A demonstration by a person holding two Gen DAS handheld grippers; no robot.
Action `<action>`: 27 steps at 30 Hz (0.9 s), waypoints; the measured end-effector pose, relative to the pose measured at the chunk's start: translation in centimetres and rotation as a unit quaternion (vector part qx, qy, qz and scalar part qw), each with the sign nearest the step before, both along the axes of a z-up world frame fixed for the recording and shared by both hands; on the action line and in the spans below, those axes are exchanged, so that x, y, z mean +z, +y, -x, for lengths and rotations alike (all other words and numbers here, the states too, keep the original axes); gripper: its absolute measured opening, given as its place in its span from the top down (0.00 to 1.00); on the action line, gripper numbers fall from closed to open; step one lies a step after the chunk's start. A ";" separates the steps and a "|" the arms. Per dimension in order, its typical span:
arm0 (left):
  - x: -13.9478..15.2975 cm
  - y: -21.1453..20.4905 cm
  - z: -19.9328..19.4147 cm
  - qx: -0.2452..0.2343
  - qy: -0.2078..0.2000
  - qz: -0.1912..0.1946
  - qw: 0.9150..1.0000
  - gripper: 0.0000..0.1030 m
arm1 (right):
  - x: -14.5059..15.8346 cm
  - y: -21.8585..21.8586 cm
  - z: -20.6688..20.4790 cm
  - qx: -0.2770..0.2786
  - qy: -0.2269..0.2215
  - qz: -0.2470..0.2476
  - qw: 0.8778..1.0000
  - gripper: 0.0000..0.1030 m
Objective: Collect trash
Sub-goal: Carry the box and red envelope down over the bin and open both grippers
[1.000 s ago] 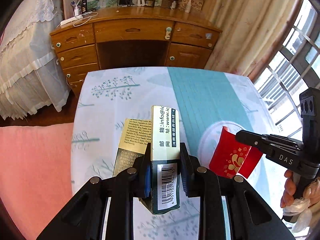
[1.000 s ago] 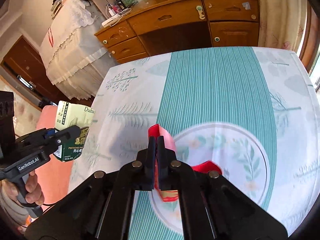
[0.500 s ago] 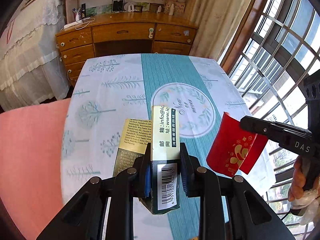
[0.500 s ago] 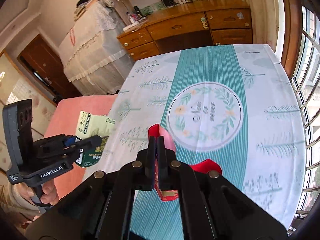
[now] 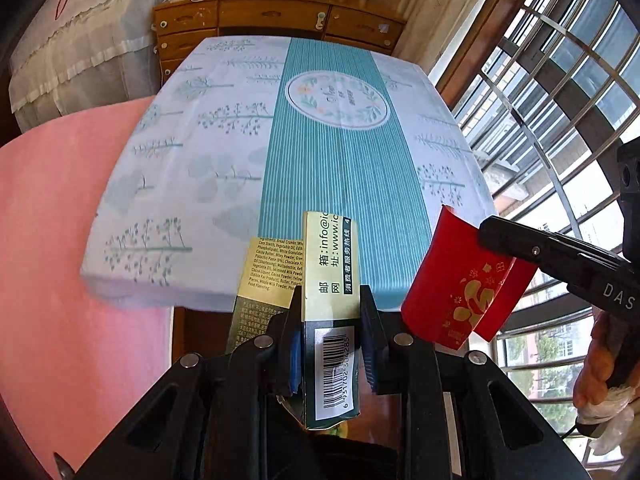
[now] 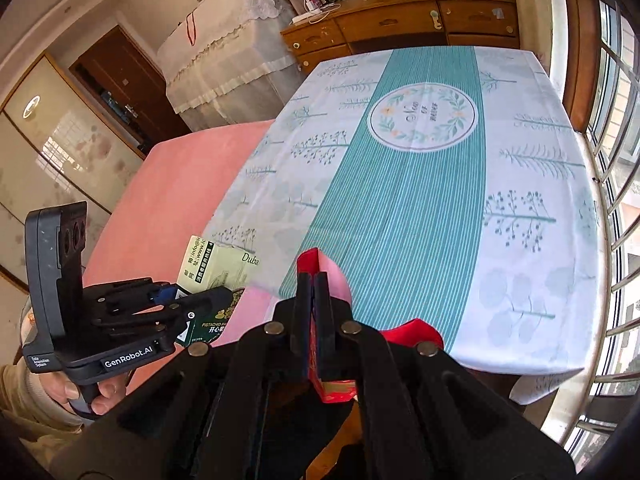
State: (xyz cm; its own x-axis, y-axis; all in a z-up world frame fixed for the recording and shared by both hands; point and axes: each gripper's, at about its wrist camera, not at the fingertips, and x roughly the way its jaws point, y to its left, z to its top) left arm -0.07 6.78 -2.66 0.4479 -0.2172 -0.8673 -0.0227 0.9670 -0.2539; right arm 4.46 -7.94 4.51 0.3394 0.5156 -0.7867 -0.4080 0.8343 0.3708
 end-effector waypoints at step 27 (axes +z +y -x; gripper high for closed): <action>-31.5 -2.1 1.3 -0.113 0.026 0.012 0.993 0.77 | -34.7 -1.2 5.8 -0.153 0.029 0.050 0.987 1.00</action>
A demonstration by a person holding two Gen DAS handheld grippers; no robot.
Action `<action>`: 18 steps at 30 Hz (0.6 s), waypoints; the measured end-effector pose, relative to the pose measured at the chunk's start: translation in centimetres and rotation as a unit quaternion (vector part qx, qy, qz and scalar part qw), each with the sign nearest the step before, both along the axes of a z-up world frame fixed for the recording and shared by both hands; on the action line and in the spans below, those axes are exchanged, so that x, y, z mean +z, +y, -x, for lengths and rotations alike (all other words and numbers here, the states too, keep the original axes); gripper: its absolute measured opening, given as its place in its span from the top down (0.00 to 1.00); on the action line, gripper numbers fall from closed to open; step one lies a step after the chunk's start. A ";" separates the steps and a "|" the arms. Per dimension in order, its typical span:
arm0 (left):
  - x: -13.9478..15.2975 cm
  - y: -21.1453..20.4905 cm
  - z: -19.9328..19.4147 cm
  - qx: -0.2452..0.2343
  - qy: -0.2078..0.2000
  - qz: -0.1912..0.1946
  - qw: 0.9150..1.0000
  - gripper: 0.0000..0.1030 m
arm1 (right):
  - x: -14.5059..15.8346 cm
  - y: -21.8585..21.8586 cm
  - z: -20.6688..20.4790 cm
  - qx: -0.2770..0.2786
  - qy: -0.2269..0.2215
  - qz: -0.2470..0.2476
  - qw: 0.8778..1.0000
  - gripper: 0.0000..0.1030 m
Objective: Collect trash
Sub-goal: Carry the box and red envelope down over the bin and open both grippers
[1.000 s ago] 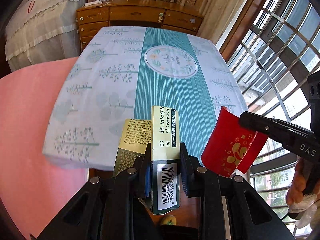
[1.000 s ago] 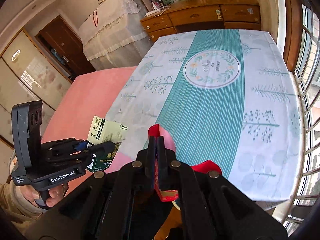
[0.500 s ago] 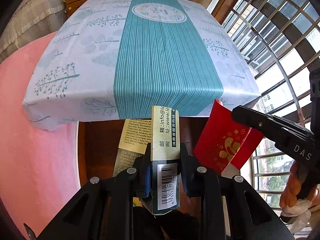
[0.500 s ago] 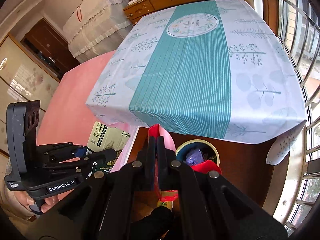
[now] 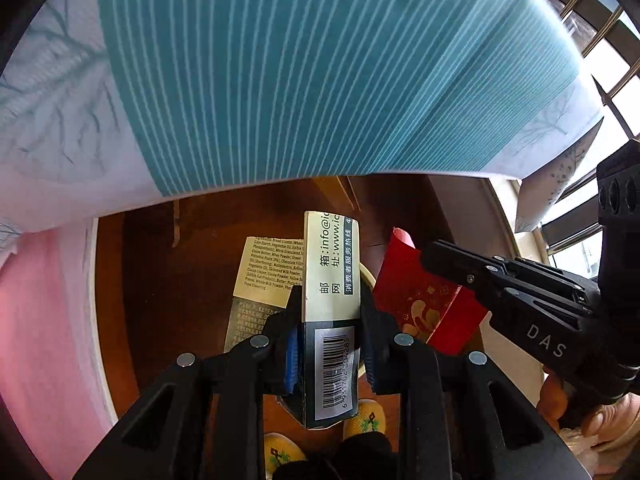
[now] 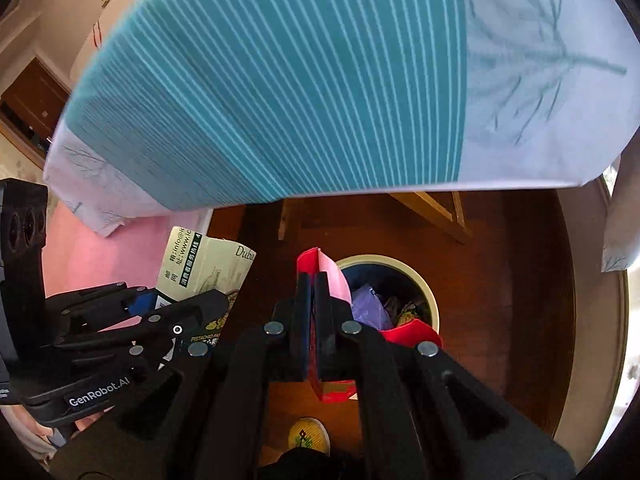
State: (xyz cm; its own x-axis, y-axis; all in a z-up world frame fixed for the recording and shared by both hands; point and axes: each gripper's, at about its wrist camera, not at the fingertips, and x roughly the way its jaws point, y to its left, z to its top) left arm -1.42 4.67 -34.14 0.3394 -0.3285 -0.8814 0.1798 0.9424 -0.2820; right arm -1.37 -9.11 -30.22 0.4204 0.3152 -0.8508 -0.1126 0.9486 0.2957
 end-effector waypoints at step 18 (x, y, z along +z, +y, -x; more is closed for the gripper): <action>-12.0 -0.1 -0.8 -0.013 -0.009 -0.001 1.000 0.11 | -15.0 -2.6 -0.2 -0.012 0.048 0.038 0.998 0.51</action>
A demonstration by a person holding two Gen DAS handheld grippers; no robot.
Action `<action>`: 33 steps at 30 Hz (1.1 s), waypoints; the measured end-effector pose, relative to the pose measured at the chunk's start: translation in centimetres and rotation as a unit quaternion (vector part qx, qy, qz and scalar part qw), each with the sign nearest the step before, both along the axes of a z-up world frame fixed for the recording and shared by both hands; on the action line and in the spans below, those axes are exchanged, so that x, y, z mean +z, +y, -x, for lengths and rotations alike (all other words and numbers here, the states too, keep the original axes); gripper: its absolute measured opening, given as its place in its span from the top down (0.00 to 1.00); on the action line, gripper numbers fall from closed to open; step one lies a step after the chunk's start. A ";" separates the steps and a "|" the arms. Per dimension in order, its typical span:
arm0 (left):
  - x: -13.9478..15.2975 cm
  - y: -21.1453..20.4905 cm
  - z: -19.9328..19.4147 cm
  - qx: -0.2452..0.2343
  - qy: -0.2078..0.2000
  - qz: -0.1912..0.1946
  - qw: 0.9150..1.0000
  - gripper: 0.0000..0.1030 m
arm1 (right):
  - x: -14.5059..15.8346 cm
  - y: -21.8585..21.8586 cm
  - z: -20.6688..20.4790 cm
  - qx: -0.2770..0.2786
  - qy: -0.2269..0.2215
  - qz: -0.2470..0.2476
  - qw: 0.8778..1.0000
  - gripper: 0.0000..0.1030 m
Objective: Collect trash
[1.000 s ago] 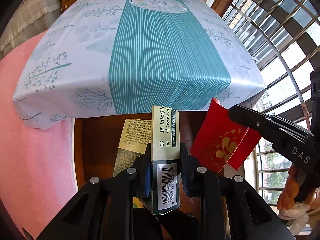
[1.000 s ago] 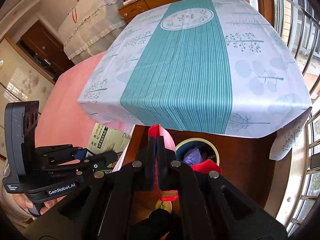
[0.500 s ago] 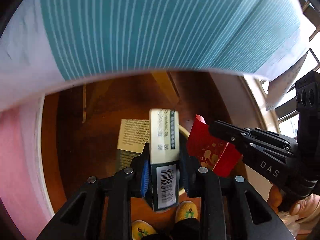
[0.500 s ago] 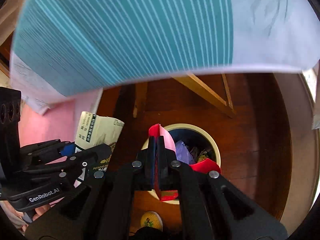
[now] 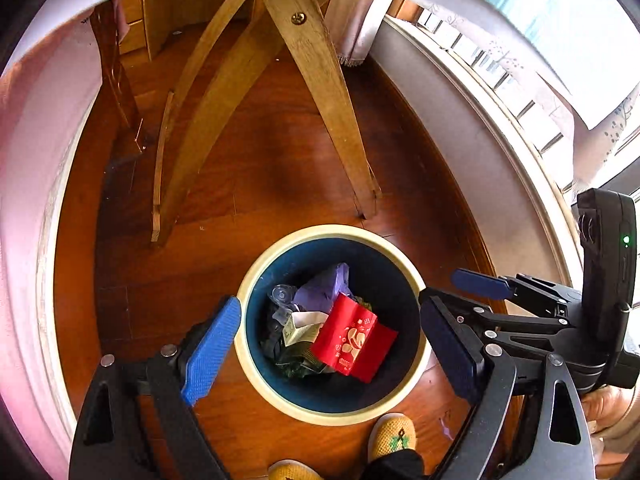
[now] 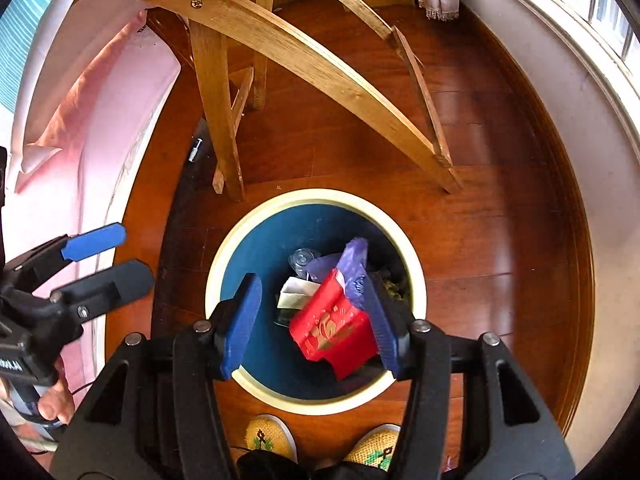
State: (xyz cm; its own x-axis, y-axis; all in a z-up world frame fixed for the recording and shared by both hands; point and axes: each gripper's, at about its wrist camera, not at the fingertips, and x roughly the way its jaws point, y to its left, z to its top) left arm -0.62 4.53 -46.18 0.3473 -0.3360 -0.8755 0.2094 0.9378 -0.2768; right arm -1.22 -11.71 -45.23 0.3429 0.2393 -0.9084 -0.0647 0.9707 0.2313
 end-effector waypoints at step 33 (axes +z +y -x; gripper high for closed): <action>31.5 2.8 5.3 0.069 -0.046 -0.012 0.996 0.10 | 31.7 2.1 3.6 -0.052 -0.024 0.015 0.998 0.37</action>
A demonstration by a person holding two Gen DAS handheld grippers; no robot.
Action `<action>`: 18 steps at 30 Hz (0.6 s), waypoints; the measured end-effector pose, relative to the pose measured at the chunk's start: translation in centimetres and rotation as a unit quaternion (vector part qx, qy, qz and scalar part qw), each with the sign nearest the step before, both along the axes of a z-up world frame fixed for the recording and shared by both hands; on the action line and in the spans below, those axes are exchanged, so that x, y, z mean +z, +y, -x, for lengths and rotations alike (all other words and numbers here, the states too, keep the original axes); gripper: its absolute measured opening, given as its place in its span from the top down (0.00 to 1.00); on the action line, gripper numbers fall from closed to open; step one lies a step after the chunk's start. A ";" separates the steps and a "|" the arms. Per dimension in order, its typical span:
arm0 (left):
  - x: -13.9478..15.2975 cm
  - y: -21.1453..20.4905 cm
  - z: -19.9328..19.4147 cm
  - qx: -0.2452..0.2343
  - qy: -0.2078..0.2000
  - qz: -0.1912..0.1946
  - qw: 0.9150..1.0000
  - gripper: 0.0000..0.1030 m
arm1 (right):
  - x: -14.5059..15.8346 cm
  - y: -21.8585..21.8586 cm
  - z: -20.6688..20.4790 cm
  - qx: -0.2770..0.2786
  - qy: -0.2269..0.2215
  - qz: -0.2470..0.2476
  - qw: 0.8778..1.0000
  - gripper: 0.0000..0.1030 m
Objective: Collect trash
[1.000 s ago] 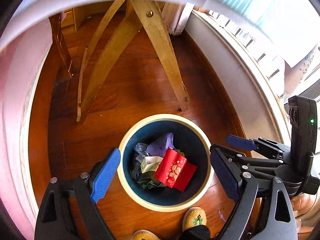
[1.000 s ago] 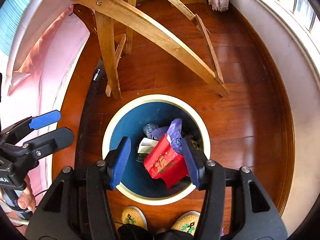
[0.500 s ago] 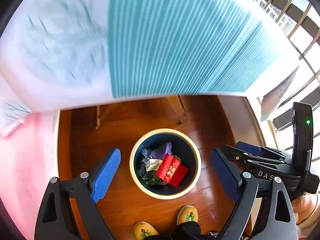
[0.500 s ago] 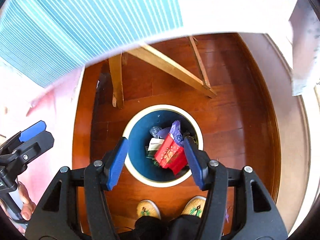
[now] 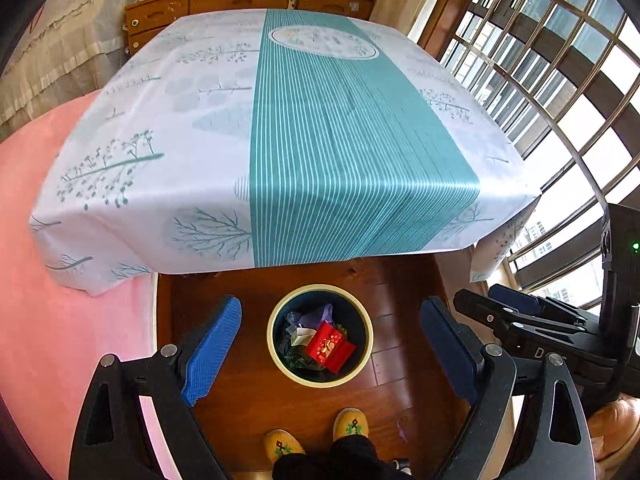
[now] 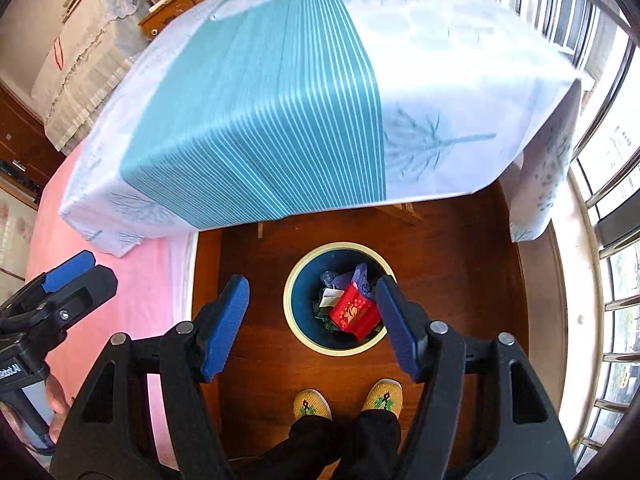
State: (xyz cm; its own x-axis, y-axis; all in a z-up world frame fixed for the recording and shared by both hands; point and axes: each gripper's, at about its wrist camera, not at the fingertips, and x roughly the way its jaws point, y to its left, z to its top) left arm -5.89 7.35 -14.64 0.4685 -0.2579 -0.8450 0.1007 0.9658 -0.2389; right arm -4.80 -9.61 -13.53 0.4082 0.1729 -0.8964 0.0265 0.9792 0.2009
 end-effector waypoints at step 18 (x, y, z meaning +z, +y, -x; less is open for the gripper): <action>17.9 -1.3 3.1 0.023 -0.045 -0.023 0.998 0.10 | 18.2 0.0 2.4 0.012 -0.058 0.015 0.998 0.35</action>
